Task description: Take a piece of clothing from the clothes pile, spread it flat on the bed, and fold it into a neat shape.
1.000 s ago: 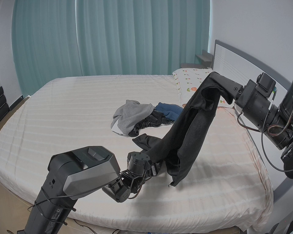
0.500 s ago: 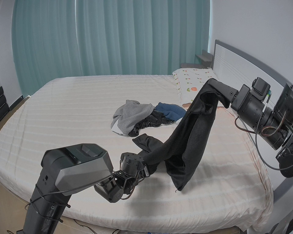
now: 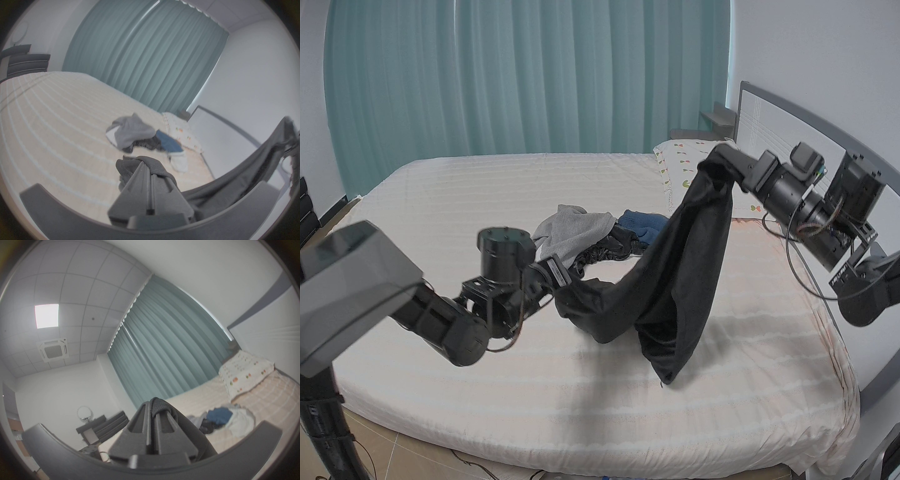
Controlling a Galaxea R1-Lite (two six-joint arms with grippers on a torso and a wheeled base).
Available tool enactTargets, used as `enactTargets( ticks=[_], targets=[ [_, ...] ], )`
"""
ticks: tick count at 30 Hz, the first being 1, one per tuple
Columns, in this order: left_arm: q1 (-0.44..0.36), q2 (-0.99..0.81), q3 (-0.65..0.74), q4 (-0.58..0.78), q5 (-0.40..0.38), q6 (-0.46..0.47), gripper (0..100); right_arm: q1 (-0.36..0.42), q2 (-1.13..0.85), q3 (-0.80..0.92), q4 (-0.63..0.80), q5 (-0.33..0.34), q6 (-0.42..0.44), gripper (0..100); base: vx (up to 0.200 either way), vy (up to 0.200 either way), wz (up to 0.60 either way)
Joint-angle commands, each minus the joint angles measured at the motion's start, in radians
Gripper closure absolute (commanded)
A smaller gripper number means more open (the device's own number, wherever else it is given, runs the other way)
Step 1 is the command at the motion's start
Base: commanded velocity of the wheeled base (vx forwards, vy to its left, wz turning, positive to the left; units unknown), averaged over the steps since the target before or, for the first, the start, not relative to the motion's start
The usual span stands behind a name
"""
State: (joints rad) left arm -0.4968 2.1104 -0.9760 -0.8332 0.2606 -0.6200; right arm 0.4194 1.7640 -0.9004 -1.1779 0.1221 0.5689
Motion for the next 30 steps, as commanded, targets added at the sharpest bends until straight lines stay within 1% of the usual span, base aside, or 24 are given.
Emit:
enactTargets(
  ticks=[1, 4, 6, 7, 8, 11, 12, 13, 14, 15, 17, 19, 21, 23, 28, 30],
  targets=[
    [0.058, -0.297, 0.057, 0.057, -0.032, -0.012, 100, -0.05, 0.009, -0.127, -0.011, -0.05, 0.011, 100, 0.0, 0.0, 0.0],
    [0.046, -0.29, 0.157, 0.011, -0.037, -0.017, 100, -0.039, 0.023, 0.038, -0.012, -0.053, 0.028, 100, 0.0, 0.0, 0.0],
    [0.026, -0.259, 0.204, -0.044, -0.038, -0.023, 100, -0.034, 0.048, 0.152, -0.014, -0.059, 0.063, 100, 0.0, 0.0, 0.0],
    [0.026, -0.259, 0.204, -0.044, -0.038, -0.023, 100, -0.034, 0.048, 0.152, -0.014, -0.059, 0.063, 100, 0.0, 0.0, 0.0],
    [0.018, -0.231, 0.244, -0.103, -0.038, -0.058, 100, -0.034, 0.08, 0.21, -0.02, -0.061, 0.131, 100, 0.0, 0.0, 0.0],
    [-0.012, -0.193, 0.296, -0.159, -0.043, -0.144, 100, -0.034, 0.144, 0.27, -0.082, -0.065, 0.281, 100, 0.0, 0.0, 0.0],
    [-0.017, -0.179, 0.312, -0.168, -0.044, -0.165, 100, -0.034, 0.166, 0.288, -0.111, -0.064, 0.316, 100, 0.0, 0.0, 0.0],
    [-0.019, -0.176, 0.315, -0.17, -0.044, -0.168, 100, -0.034, 0.17, 0.291, -0.115, -0.064, 0.322, 100, 0.0, 0.0, 0.0],
    [-0.029, -0.145, 0.345, -0.19, -0.058, -0.193, 100, -0.031, 0.23, 0.304, -0.167, -0.067, 0.362, 100, 0.0, 0.0, 0.0],
    [-0.031, -0.139, 0.35, -0.193, -0.061, -0.196, 100, -0.03, 0.239, 0.307, -0.175, -0.068, 0.361, 100, 0.0, 0.0, 0.0],
    [-0.042, -0.096, 0.382, -0.213, -0.072, -0.228, 100, -0.007, 0.298, 0.342, -0.218, -0.095, 0.356, 100, 0.0, 0.0, 0.0],
    [-0.048, -0.095, 0.396, -0.215, -0.086, -0.314, 100, 0.007, 0.311, 0.362, -0.238, -0.119, 0.355, 100, 0.0, 0.0, 0.0],
    [-0.048, -0.095, 0.407, -0.221, -0.113, -0.388, 100, 0.015, 0.308, 0.367, -0.252, -0.127, 0.353, 100, -0.2, 0.0, 0.0],
    [-0.04, -0.09, 0.413, -0.221, -0.135, -0.399, 100, 0.015, 0.299, 0.374, -0.256, -0.131, 0.35, 100, -0.2, 0.0, 0.0],
    [-0.034, -0.07, 0.413, -0.225, -0.136, -0.402, 100, 0.007, 0.272, 0.394, -0.256, -0.134, 0.35, 100, -0.2, 0.0, 0.0],
    [-0.034, -0.067, 0.413, -0.236, -0.129, -0.395, 100, 0.007, 0.272, 0.403, -0.258, -0.136, 0.347, 100, 0.0, 0.0, 0.0]
  ],
)
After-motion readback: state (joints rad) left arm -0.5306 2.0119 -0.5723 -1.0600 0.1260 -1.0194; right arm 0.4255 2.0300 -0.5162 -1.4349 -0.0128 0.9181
